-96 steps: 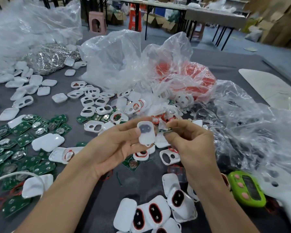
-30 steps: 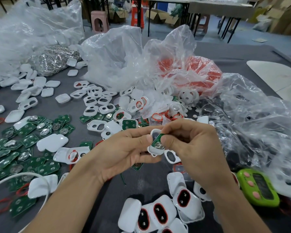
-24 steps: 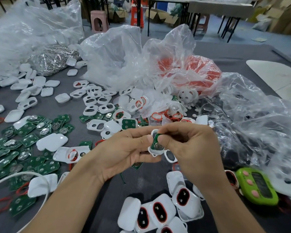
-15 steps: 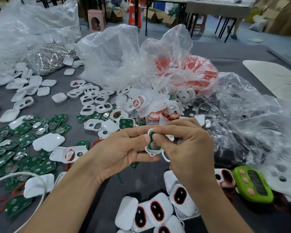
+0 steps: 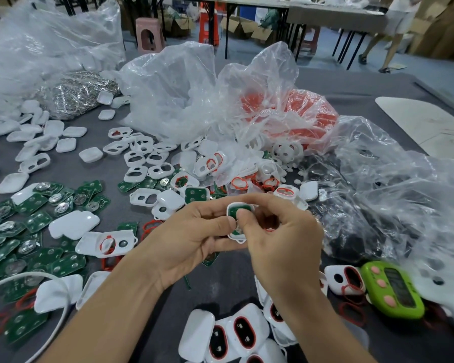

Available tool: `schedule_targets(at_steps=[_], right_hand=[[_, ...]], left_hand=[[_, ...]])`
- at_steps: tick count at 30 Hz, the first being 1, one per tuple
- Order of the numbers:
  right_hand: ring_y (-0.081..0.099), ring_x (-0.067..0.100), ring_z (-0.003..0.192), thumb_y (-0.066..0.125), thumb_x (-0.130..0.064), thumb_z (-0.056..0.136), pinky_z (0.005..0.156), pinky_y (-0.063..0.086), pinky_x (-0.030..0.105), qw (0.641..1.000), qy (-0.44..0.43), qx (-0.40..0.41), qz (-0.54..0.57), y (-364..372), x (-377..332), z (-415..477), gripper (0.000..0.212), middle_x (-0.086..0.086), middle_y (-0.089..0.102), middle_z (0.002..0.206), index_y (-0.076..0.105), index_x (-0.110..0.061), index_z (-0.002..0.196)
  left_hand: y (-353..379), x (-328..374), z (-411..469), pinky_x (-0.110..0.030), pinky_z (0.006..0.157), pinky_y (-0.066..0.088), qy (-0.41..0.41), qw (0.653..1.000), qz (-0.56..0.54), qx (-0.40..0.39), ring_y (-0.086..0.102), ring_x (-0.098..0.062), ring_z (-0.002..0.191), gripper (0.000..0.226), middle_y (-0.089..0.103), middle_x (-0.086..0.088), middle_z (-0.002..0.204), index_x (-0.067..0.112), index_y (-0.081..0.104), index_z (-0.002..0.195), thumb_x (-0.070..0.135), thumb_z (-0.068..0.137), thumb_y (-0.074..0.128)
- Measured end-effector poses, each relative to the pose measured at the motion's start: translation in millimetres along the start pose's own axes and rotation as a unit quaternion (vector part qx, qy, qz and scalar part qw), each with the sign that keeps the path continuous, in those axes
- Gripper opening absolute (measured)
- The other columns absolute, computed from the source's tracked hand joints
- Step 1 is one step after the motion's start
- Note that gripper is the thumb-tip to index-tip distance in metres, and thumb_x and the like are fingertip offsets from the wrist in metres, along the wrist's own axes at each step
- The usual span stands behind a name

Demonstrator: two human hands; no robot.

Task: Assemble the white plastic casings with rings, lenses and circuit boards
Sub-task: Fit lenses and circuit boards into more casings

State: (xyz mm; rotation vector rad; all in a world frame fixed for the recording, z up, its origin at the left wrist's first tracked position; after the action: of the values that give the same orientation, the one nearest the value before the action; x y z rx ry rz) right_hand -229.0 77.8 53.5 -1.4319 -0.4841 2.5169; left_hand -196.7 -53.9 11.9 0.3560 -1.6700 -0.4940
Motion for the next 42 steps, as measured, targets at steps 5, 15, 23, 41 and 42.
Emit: schedule_targets(at_steps=[5, 15, 23, 41, 42], right_hand=[[0.067, 0.003, 0.085, 0.079, -0.016, 0.079, 0.08, 0.055, 0.025, 0.994, -0.097, 0.007, -0.048, -12, -11, 3, 0.017, -0.018, 0.073, 0.088, 0.081, -0.026, 0.093], [0.066, 0.009, 0.086, 0.096, -0.02, 0.065, 0.08, 0.056, 0.031, 0.983, -0.133, -0.036, -0.118, -16, -10, 5, 0.027, -0.012, 0.074, 0.088, 0.083, -0.022, 0.089], [0.065, 0.009, 0.085, 0.091, -0.018, 0.071, 0.079, 0.055, 0.033, 0.98, -0.151, -0.042, -0.122, -14, -11, 4, 0.02, -0.011, 0.074, 0.086, 0.081, -0.021, 0.088], [0.067, 0.021, 0.075, 0.082, -0.033, 0.069, 0.074, 0.057, 0.04, 0.968, -0.159, -0.061, -0.187, -9, -15, 1, 0.017, -0.007, 0.074, 0.078, 0.08, -0.022, 0.082], [0.067, 0.02, 0.073, 0.08, -0.034, 0.07, 0.073, 0.057, 0.039, 0.967, -0.159, -0.063, -0.191, -8, -15, 1, 0.016, -0.008, 0.074, 0.077, 0.08, -0.023, 0.082]], left_hand=[[-3, 0, 2, -0.033, 0.082, 0.062, -0.004, 0.999, -0.04, 0.014, 0.073, -0.021, 0.103, 0.04, 0.073, -0.014, 0.118, 0.009, 0.073, 0.123, -0.001, 0.086, 0.063], [-4, 0, 1, -0.037, 0.089, 0.06, -0.022, 0.997, -0.07, -0.02, 0.073, -0.021, 0.098, 0.056, 0.071, -0.016, 0.121, 0.004, 0.068, 0.129, -0.016, 0.08, 0.053], [-4, 0, 1, -0.04, 0.092, 0.06, -0.028, 0.997, -0.064, -0.012, 0.072, -0.022, 0.107, 0.052, 0.07, -0.013, 0.125, 0.008, 0.067, 0.131, -0.01, 0.084, 0.056], [-6, -1, -1, -0.039, 0.095, 0.058, -0.041, 0.998, -0.034, -0.029, 0.068, -0.024, 0.107, 0.059, 0.068, -0.017, 0.118, 0.011, 0.065, 0.136, -0.015, 0.084, 0.055], [-6, -1, -1, -0.04, 0.096, 0.058, -0.041, 0.998, -0.036, -0.032, 0.068, -0.025, 0.108, 0.059, 0.067, -0.017, 0.12, 0.011, 0.065, 0.136, -0.015, 0.084, 0.054]])
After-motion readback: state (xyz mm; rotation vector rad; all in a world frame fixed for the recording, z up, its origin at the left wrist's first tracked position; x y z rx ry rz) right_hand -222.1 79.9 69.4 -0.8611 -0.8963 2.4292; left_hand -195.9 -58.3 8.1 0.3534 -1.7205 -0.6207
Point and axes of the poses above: each hand's wrist, its own z-axis towards the middle knuckle, its own y-axis out of the palm, x = y × z, the point moved 6 cm from there along z, towards the middle knuckle
